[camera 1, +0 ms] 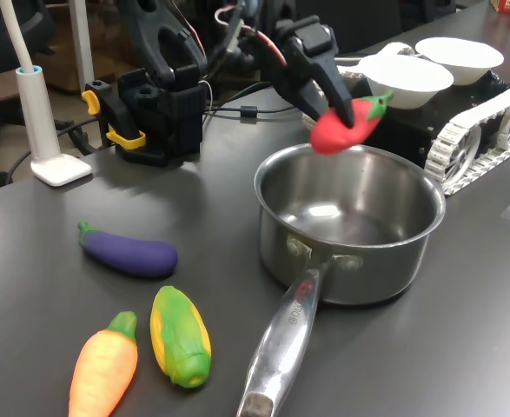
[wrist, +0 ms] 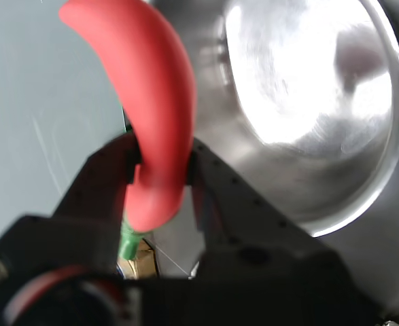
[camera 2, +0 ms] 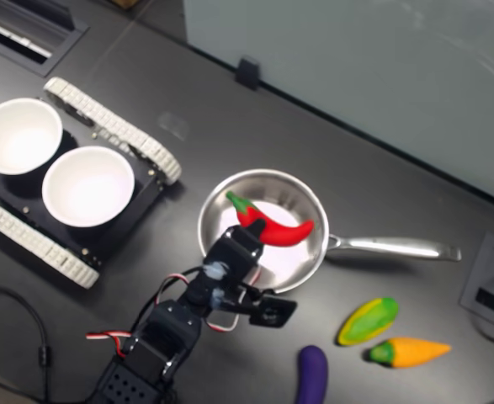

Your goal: Pick up the chilli and place them in the pan

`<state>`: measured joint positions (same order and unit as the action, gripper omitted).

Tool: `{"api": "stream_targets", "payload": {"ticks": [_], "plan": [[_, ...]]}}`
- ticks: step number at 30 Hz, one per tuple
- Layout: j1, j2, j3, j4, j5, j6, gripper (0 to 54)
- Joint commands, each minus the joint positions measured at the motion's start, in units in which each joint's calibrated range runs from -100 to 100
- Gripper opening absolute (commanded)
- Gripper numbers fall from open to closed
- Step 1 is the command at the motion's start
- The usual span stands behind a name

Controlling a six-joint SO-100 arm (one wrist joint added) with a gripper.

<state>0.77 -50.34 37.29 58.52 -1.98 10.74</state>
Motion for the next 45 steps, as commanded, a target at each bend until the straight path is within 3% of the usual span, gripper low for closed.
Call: {"api": "stream_targets", "payload": {"ticks": [1,22,28,30,33,35,40,45], "plan": [[-3.87,-1.33,1.38,-6.96,-0.39,1.95,0.0],[-3.98,-2.0,17.55,-15.58,0.1,2.2,0.0],[-3.64,-2.0,17.74,-16.01,0.1,2.11,0.0],[-3.64,-2.09,17.83,-15.75,0.29,2.11,3.2],[-3.52,-2.26,16.74,-14.04,0.68,2.11,14.0],[-3.87,-2.59,15.65,-12.25,1.22,2.11,18.4],[-4.1,-3.94,14.65,-9.44,1.03,2.11,25.2],[-4.1,-5.29,11.47,-5.43,0.98,2.03,28.3]]}}
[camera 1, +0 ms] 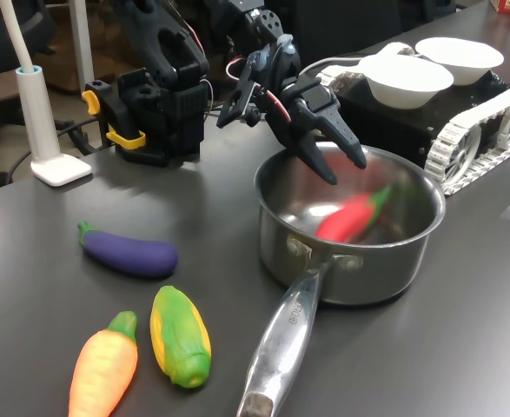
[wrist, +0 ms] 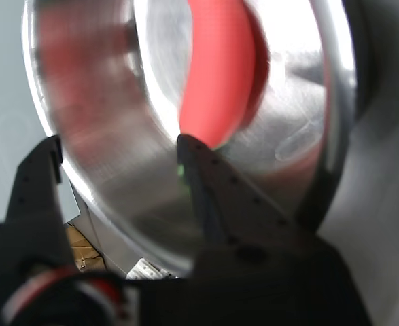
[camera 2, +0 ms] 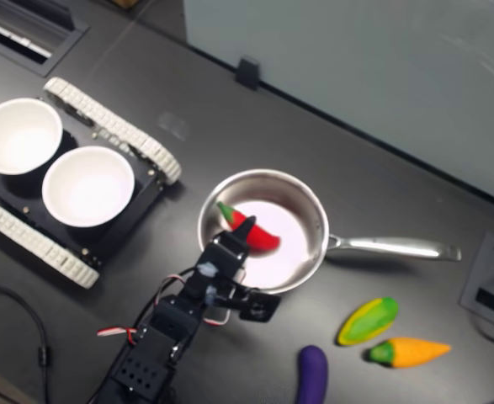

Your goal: Pick up the chilli and place them in the pan

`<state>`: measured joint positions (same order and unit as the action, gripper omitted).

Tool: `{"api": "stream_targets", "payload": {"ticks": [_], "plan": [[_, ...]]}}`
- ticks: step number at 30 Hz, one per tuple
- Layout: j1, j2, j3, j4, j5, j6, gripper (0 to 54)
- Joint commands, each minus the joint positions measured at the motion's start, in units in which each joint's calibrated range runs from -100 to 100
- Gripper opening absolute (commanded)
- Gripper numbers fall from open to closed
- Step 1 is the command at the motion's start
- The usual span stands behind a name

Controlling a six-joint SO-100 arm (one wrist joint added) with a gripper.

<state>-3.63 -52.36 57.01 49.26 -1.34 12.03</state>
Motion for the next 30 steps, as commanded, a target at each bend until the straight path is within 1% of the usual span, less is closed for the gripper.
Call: {"api": "stream_targets", "payload": {"ticks": [1,4,12,15,18,21,25,30], "plan": [[0.08,-3.44,-10.08,5.8,0.2,0.74,29.0],[-0.04,-4.37,-12.99,9.12,-0.29,0.74,30.6],[0.53,-11.62,-12.62,10.91,0.2,0.74,31.2],[0.88,-15.76,-11.81,11.77,0.1,0.74,30.0],[1.22,-22.08,-10.26,12.88,0.1,0.74,28.4],[1.8,-26.3,-11.17,15.26,-0.44,0.32,26.3],[5.35,-29.51,-13.26,18.59,-0.98,-3.71,23.7],[7.19,-34.32,-13.81,22.0,-0.44,-7.32,15.9]]}}
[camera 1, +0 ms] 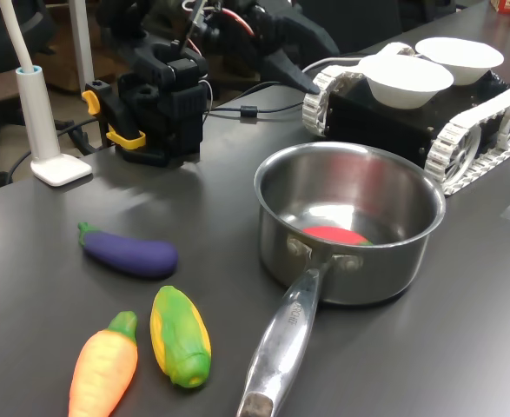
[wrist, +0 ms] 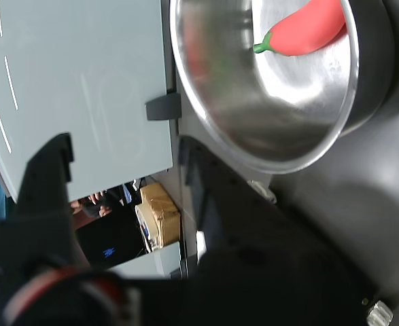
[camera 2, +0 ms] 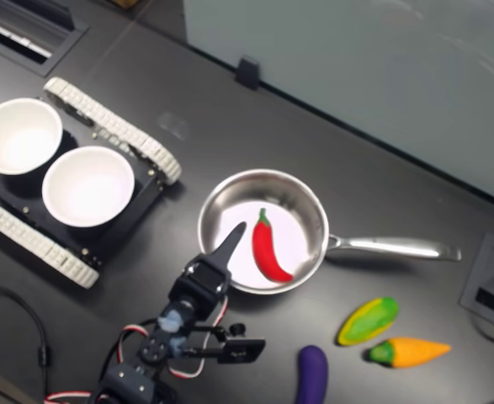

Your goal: Pick up the chilli and place them in the pan

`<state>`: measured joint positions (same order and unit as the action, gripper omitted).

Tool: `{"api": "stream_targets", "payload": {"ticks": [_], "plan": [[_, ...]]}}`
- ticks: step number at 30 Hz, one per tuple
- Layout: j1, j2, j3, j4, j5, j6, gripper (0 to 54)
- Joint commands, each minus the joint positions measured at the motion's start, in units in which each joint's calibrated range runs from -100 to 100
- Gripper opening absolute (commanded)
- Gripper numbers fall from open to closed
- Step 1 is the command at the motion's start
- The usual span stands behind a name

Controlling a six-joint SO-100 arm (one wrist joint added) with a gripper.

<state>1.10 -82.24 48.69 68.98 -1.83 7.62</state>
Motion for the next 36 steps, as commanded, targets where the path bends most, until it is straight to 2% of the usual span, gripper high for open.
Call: {"api": "stream_targets", "payload": {"ticks": [1,5,12,27,36], "plan": [[2.91,-4.94,-5.57,2.71,0.1,-3.5,14.4],[3.95,-7.89,-5.21,3.82,0.24,-5.02,8.0],[3.49,-11.69,-5.3,6.21,1.07,-6.03,0.3],[3.72,-13.29,-1.85,12.35,5.71,-8.38,0.0],[3.83,-13.29,2.88,13.71,6.64,-9.64,0.0]]}}
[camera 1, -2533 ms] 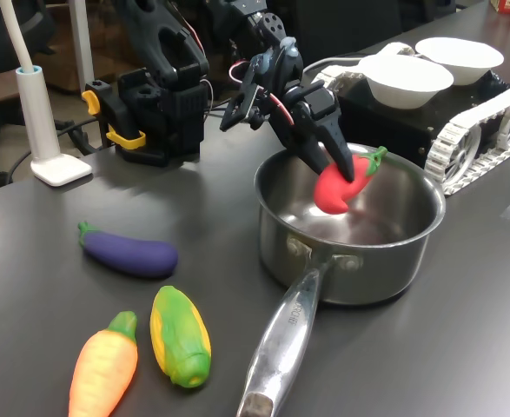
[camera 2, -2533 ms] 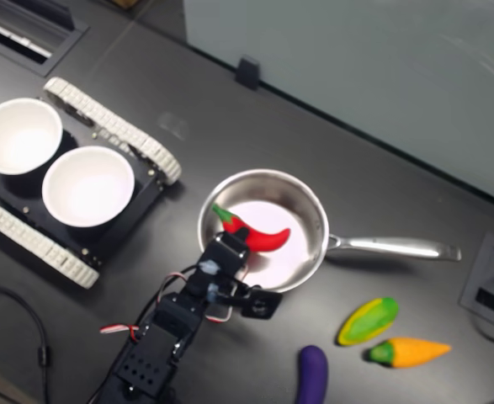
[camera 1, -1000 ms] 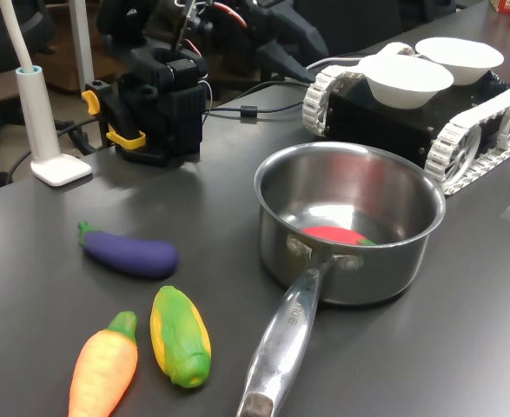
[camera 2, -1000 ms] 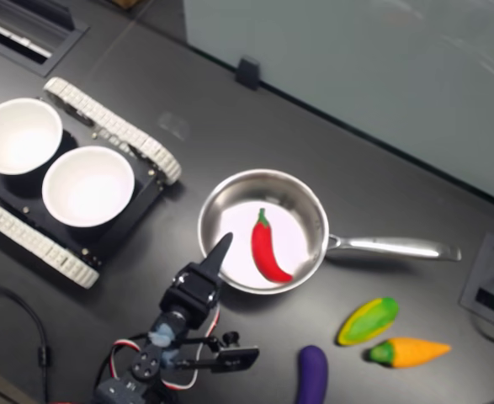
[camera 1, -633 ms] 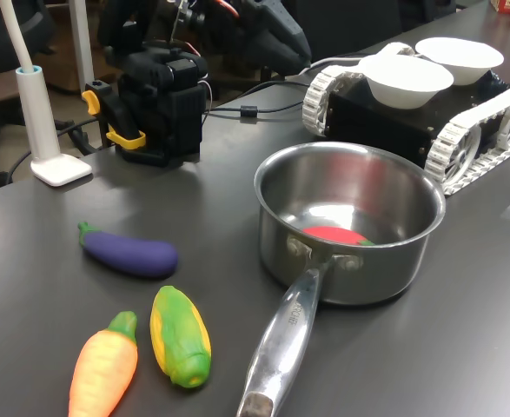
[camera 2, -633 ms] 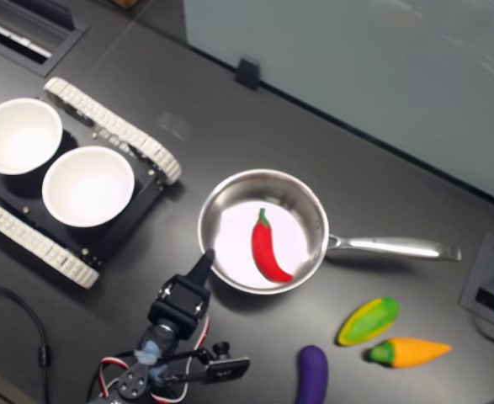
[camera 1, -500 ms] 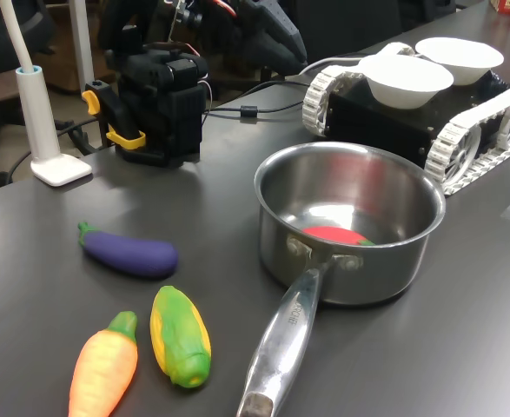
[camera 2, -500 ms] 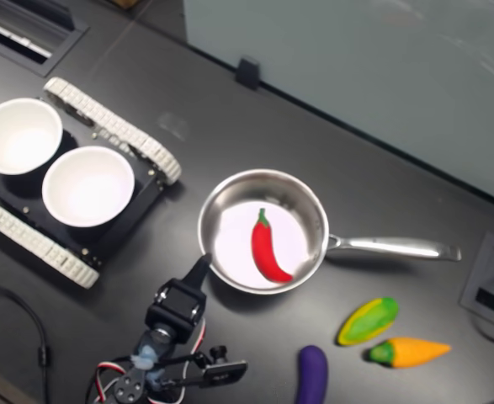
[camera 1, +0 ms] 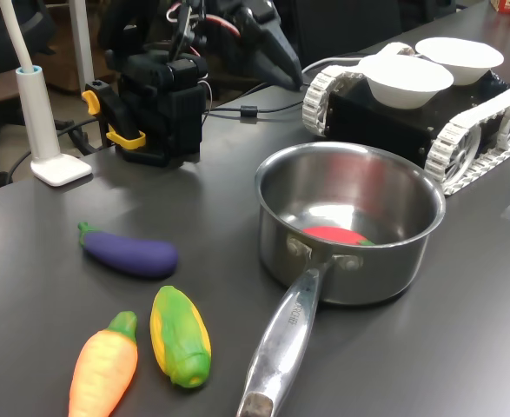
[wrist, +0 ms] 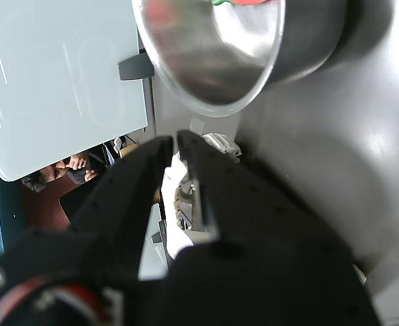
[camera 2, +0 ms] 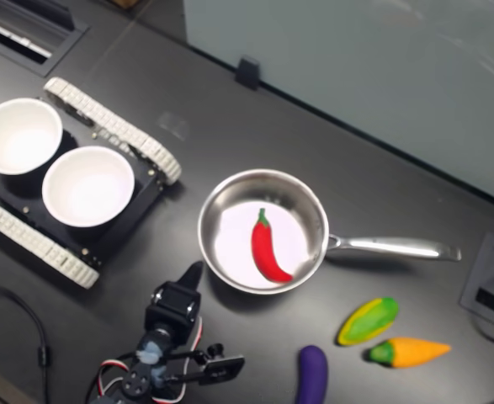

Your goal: Pick up the chilli and place them in the pan

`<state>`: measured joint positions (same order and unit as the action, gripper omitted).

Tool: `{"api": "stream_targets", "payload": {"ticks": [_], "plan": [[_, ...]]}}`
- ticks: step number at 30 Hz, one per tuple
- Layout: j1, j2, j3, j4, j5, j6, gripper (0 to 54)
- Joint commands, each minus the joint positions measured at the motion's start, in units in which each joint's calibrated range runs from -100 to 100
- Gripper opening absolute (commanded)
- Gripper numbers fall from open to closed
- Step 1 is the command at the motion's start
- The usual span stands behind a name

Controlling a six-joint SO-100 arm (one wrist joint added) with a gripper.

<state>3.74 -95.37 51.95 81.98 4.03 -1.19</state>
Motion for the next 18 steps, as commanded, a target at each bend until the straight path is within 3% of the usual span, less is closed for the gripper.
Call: {"api": "stream_targets", "payload": {"ticks": [1,9,18], "plan": [[1.31,-0.16,-0.2,1.13,0.88,-0.82,0.0],[2.68,-0.16,0.17,5.14,1.27,-0.74,0.0],[4.86,-0.16,4.44,6.25,2.54,-0.65,0.0]]}}
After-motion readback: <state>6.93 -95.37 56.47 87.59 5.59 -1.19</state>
